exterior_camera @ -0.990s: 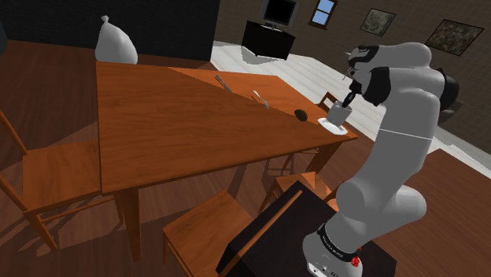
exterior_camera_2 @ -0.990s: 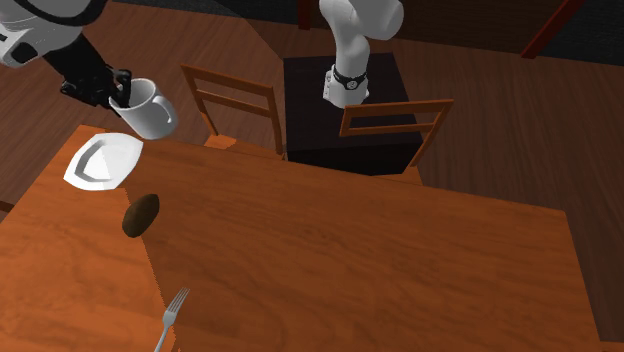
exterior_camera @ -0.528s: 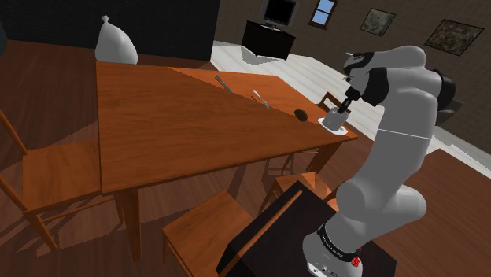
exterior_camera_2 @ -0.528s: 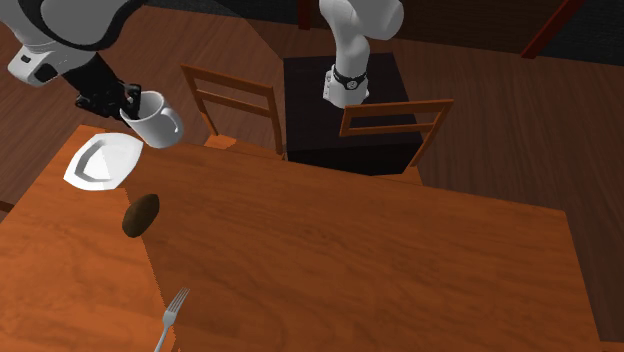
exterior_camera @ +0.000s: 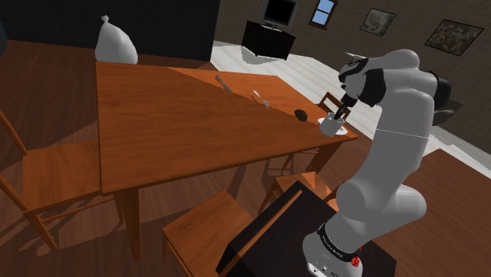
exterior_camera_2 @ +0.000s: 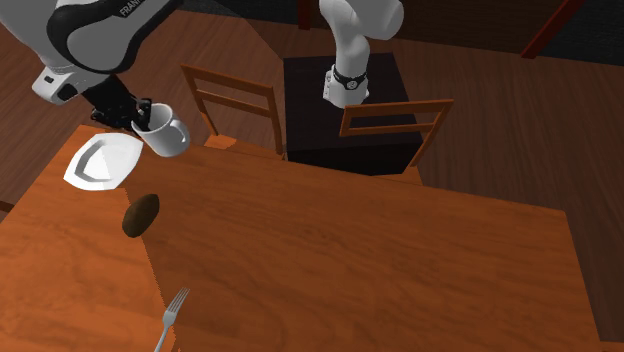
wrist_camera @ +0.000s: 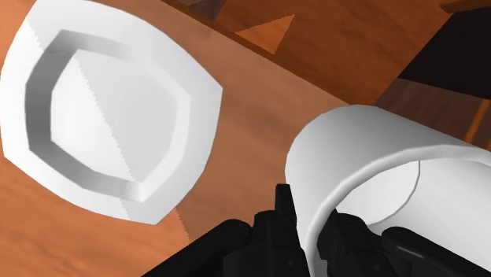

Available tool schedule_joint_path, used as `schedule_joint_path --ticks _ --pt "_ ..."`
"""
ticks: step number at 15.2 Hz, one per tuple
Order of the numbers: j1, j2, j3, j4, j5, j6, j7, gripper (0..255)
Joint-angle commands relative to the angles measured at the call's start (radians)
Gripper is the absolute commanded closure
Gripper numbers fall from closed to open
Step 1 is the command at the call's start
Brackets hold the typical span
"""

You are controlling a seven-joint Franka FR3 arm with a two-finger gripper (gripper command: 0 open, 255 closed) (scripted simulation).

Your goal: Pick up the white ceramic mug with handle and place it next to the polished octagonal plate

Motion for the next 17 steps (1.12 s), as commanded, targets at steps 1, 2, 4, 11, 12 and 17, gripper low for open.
schedule_joint_path --ticks 1,2,4,11,12,17 --pt "0.001 0.005 0.003 -0.02 0.005 0.025 -0.005 255" --pt "0.001 0.009 0.004 -0.027 0.008 0.036 -0.007 255" --pt "0.0 0.019 0.008 -0.041 0.015 0.057 -0.013 255" --pt "-0.002 0.033 0.014 -0.058 0.025 0.087 -0.02 255" --pt "-0.002 0.033 0.014 -0.058 0.025 0.087 -0.02 255" --pt "-0.002 0.033 0.014 -0.058 0.025 0.087 -0.02 0"
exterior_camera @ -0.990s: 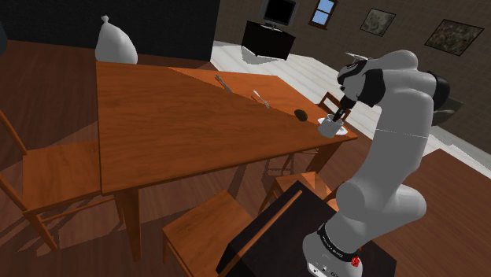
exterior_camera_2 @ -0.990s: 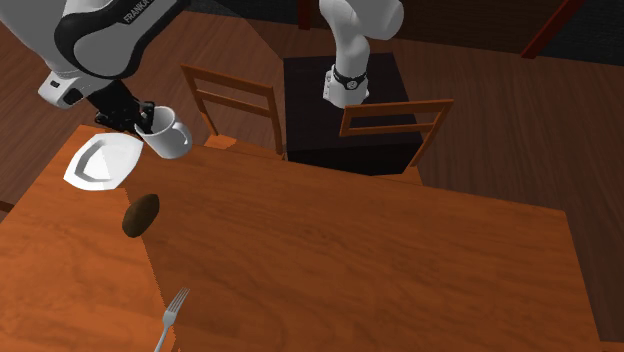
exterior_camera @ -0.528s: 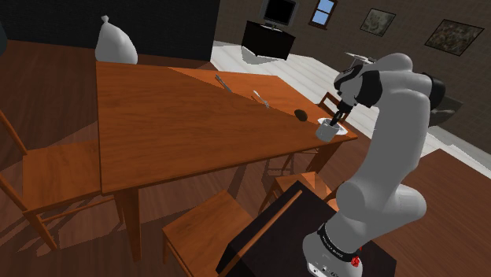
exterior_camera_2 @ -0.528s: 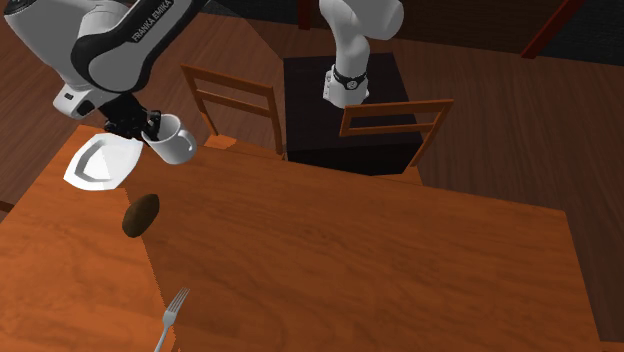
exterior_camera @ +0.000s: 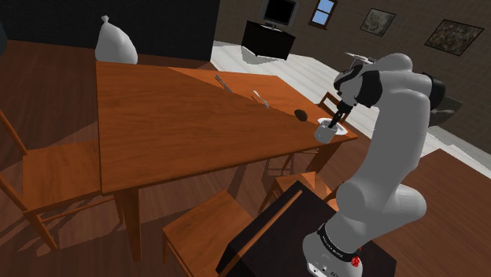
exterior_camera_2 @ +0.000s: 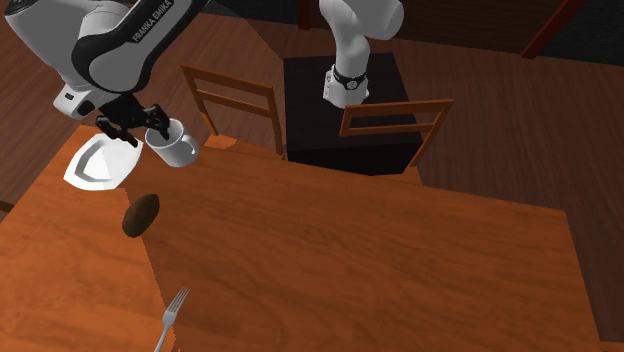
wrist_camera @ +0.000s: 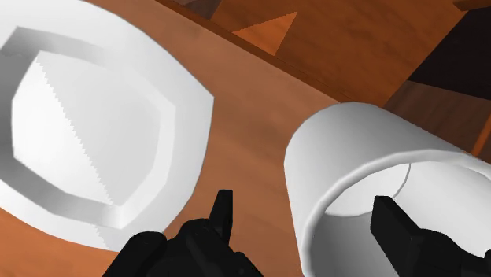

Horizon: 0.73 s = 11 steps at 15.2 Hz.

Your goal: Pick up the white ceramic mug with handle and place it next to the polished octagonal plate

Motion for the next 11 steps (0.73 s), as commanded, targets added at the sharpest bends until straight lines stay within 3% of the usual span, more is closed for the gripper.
schedule_joint_path --ticks 1,3,7,11 --pt "0.0 0.0 0.0 0.0 0.0 0.0 0.0 0" --pt "0.0 0.0 0.0 0.0 0.0 0.0 0.0 0" --pt "0.0 -0.043 -0.018 0.066 -0.03 -0.102 0.02 0" --pt "0.0 -0.043 -0.018 0.066 -0.03 -0.102 0.02 0"
